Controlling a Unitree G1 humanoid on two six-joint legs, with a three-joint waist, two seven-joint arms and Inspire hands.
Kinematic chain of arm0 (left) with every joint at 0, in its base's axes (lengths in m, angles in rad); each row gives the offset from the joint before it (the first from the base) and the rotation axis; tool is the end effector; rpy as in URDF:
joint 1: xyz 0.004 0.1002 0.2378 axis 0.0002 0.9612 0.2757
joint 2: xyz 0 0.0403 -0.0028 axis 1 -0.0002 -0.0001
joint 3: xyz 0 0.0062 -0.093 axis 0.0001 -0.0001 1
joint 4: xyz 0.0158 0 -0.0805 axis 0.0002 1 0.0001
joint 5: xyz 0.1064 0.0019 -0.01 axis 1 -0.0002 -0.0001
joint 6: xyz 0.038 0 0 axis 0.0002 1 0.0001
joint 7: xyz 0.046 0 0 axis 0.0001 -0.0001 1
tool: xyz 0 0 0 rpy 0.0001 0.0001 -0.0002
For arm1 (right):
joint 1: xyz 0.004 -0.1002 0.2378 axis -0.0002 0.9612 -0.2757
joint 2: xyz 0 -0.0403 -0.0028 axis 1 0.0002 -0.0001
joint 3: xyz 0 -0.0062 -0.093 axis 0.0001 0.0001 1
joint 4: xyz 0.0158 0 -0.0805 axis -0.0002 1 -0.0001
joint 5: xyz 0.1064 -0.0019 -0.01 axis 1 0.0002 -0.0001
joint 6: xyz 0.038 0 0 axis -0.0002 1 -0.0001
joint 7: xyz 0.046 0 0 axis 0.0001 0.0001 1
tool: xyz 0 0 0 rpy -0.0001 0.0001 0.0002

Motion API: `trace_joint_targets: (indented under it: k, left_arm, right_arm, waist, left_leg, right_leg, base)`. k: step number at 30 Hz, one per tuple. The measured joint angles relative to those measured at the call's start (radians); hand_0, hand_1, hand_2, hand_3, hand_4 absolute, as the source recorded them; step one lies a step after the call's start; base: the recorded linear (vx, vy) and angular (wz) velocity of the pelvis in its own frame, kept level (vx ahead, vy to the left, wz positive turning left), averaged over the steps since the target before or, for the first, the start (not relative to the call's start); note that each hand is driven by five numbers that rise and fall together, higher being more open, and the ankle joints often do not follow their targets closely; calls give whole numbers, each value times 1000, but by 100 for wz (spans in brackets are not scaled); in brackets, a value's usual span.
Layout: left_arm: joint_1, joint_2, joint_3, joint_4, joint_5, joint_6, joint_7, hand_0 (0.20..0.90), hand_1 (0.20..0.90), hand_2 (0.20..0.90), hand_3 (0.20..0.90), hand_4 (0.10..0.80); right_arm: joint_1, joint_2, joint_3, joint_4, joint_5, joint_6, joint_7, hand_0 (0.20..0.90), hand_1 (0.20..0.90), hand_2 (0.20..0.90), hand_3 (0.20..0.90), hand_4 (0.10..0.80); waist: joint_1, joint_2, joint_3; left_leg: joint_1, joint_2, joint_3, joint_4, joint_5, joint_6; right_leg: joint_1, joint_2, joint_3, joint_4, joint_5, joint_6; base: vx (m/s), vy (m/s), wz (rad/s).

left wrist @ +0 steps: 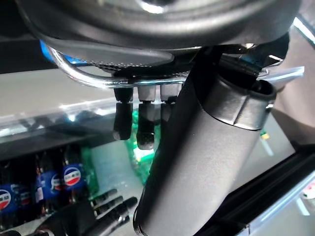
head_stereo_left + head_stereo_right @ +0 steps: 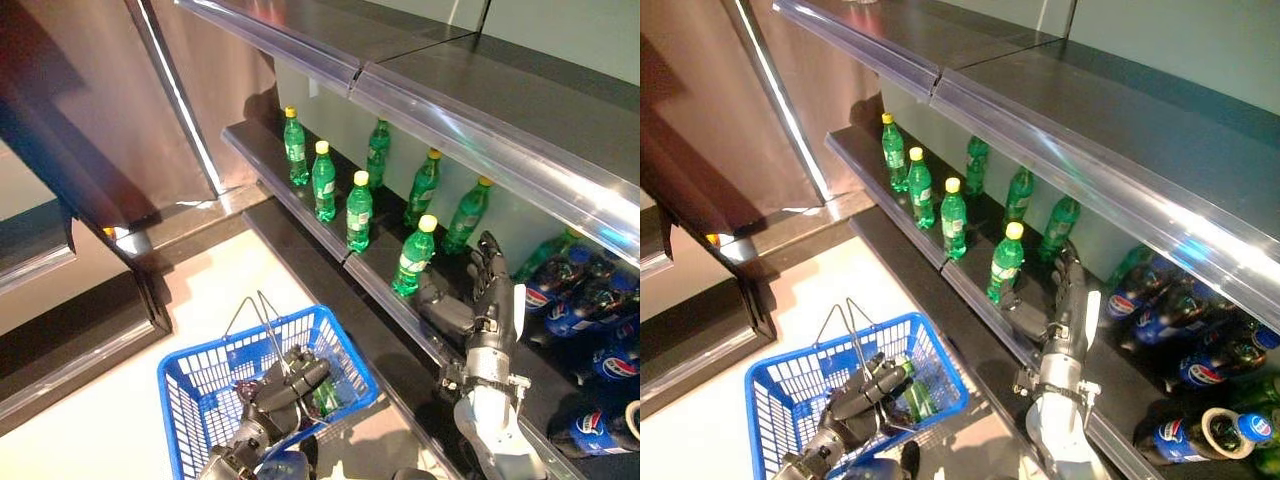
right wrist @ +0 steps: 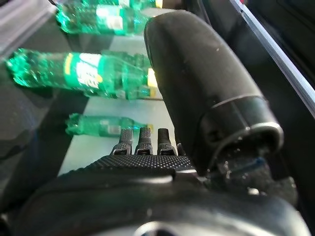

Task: Pick up the drink and place into the basket.

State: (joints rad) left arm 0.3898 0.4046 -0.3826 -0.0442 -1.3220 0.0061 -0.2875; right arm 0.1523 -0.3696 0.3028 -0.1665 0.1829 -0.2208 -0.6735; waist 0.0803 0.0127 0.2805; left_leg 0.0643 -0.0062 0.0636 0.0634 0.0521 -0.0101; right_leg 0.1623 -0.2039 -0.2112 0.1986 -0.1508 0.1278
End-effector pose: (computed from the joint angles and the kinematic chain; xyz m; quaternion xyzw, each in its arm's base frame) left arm 0.1072 0.1618 -0.0094 -0.4970 0.2015 -0.1312 0.8338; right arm 0.1719 -0.1523 0.0575 -0.0236 -0.0858 -0.1754 0.9805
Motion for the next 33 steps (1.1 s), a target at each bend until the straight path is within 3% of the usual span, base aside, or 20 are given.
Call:
trace_joint_targets:
  k: [13, 24, 33]
  left_arm:
    - [-50, 9, -4, 0, 0, 0, 0, 300, 300, 300, 200, 100]
    - [-237, 119, -30, 1, -42, -6, 1, 300, 300, 300, 200, 100]
    - [-356, 154, -28, 46, -80, -44, 1, 300, 300, 300, 200, 100]
  right_arm:
    - [-11, 8, 14, 24, 16, -7, -64, 900, 900, 900, 900, 800]
    - [-264, 30, 17, 117, 13, -74, -215, 900, 900, 900, 900, 800]
    - [-428, 93, 17, 202, -11, -115, -263, 900, 900, 900, 900, 800]
  waist:
    - [12, 4, 51]
    - [53, -6, 188]
    - [78, -46, 252]
  left_leg:
    - [-97, -1, -19, 71, -9, 7]
    - [-311, 9, -44, 155, 13, -2]
    - [-436, 46, -47, 165, 28, -4]
  right_leg:
    - [-89, -7, -1, 76, -11, -1]
    - [-299, 0, -4, 158, -6, -16]
    - [-400, 45, -5, 105, 34, -33]
  base:
    - [-29, -35, 4]
    - [-229, -110, 4]
    - [-139, -106, -6]
